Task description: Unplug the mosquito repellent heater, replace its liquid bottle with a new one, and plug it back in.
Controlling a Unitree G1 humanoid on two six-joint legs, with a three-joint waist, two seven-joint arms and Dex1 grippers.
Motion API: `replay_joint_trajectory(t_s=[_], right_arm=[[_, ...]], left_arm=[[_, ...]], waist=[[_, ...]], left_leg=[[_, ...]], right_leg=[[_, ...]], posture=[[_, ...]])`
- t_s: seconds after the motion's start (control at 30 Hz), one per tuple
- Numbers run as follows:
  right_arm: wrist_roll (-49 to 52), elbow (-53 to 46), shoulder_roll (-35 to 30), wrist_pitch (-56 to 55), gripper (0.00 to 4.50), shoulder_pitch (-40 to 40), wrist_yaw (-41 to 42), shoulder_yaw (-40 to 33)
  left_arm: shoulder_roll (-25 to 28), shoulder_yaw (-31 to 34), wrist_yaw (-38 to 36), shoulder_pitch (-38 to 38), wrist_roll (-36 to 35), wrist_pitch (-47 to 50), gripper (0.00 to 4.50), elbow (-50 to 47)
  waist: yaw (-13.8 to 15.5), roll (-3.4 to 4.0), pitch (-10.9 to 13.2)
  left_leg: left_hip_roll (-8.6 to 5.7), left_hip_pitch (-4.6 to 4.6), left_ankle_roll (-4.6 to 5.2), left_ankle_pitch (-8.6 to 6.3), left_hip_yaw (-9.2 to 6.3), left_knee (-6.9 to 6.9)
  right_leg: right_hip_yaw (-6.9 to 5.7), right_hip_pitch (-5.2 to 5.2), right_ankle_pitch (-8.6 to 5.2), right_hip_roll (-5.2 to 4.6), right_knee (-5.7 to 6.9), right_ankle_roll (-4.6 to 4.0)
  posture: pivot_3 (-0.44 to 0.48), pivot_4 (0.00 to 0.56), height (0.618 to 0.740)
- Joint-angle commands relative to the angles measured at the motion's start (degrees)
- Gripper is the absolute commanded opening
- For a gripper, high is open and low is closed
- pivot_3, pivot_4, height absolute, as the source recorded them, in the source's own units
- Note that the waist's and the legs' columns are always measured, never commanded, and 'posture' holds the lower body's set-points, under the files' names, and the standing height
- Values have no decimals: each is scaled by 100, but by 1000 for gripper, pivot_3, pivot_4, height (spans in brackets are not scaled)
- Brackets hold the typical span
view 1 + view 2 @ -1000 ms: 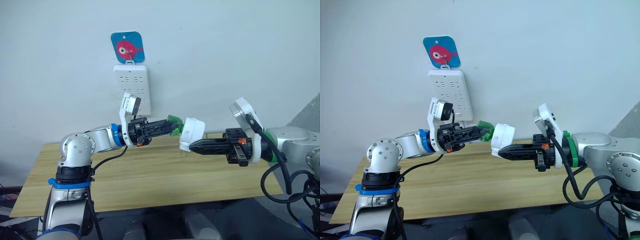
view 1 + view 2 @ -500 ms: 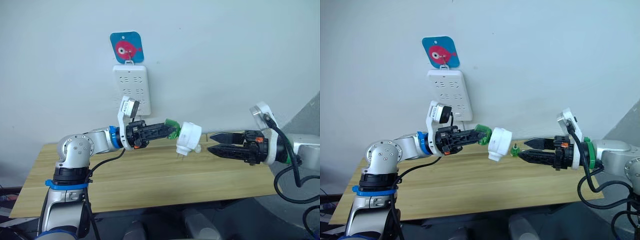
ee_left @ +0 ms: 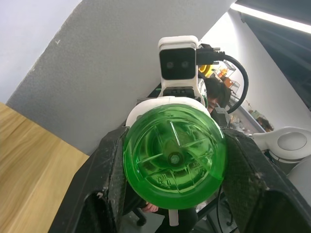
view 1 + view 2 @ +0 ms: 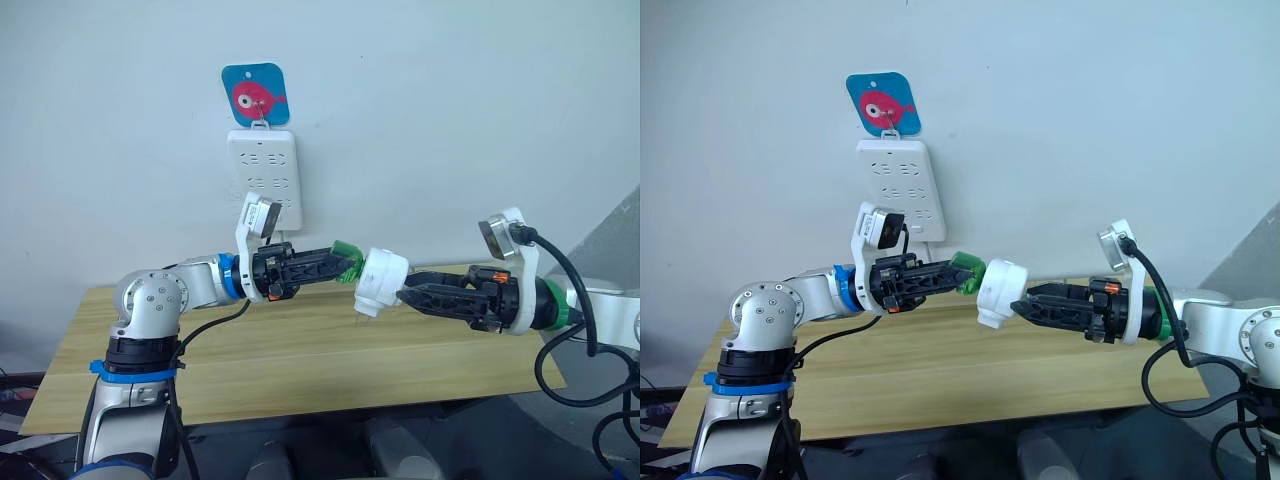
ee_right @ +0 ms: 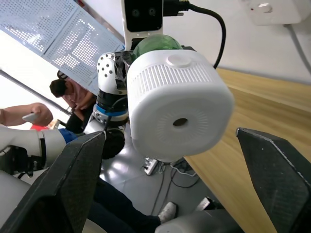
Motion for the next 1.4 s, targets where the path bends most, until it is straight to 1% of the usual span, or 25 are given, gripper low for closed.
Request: replay_joint_trajectory(t_s=[0.03, 0.37, 0.47, 0.57, 0.93, 1.0, 1.1, 1.17, 1.2, 1.3, 1.4], right_arm=[[272, -70, 108, -250, 4500, -184, -175, 68], [211, 96, 357, -317, 4500, -321, -169, 277], [212, 124, 396, -305, 3986, -345, -148, 301], [220, 145, 417, -296, 2975, -369, -115, 335], [275, 237, 430, -313, 2955, -439, -121, 370], [259, 249, 427, -305, 2955, -446, -94, 363], [229, 248, 418, -289, 2955, -447, -46, 347], [182, 244, 405, -275, 2955, -448, 1, 328], [156, 245, 398, -270, 2955, -449, 25, 317], [7, 262, 371, -254, 2955, -466, 121, 281], [-385, 292, 332, -269, 2955, -530, 319, 216]], left_arm=[[-14, 55, -36, -63, -166, 0, 2317, -214], [-33, 98, 58, -81, -324, 93, 2317, -222], [-34, 104, 92, -75, -365, 110, 2317, -232], [-31, 102, 116, -58, -402, 109, 2317, -241], [102, -12, 75, 20, -271, 80, 2317, -334], [72, 53, 234, -81, -468, 308, 2317, -135], [79, 54, 310, -169, -505, 424, 2317, 0], [155, 28, 249, -170, -465, 435, 3030, -26], [199, 15, 219, -162, -430, 431, 3242, -44], [377, -18, 69, -141, -346, 437, 4160, -83], [749, -87, -246, -184, -320, 578, 4188, -109]], waist=[[0, 0, 0], [5, 0, 0], [7, 0, 0], [7, 2, -1], [9, 3, -2], [10, 3, -2], [11, 2, -3], [7, 3, -3], [5, 3, -3], [5, 3, -3], [5, 3, -3]], left_leg=[[0, 0, 0, 0, 0, 0], [1, 0, 0, 0, -1, -1], [0, 0, 0, 0, -1, -1], [1, -1, 0, 0, -1, -1], [1, -1, 0, 0, -1, -1], [1, -1, 0, 0, -1, -1], [0, -2, 0, 0, -2, 0], [0, -2, 0, 0, -1, 0], [1, -2, 0, 0, -1, 0], [2, -2, 0, 0, -2, -1], [1, -2, 0, 0, -2, -1]], right_leg=[[0, 0, 0, 0, 0, 0], [-1, 0, 0, 0, 0, 0], [0, 0, 0, 0, 0, 0], [0, -3, 0, 0, 0, 0], [0, -2, 0, 0, 0, 0], [-1, -2, 0, 0, 0, 0], [-1, -1, 0, 0, 0, 0], [-1, -2, 0, 0, 0, 0], [-1, -2, 0, 0, 0, 0], [-2, -3, 0, 1, 1, 0], [-2, -4, 0, 1, 1, 0]], posture=[[-236, 68, 704], [-233, 68, 704], [-224, 64, 704], [-223, 61, 704], [-224, 56, 704], [-224, 54, 704], [-224, 54, 704], [-226, 53, 704], [-226, 54, 704], [-226, 55, 704], [-221, 56, 704]])
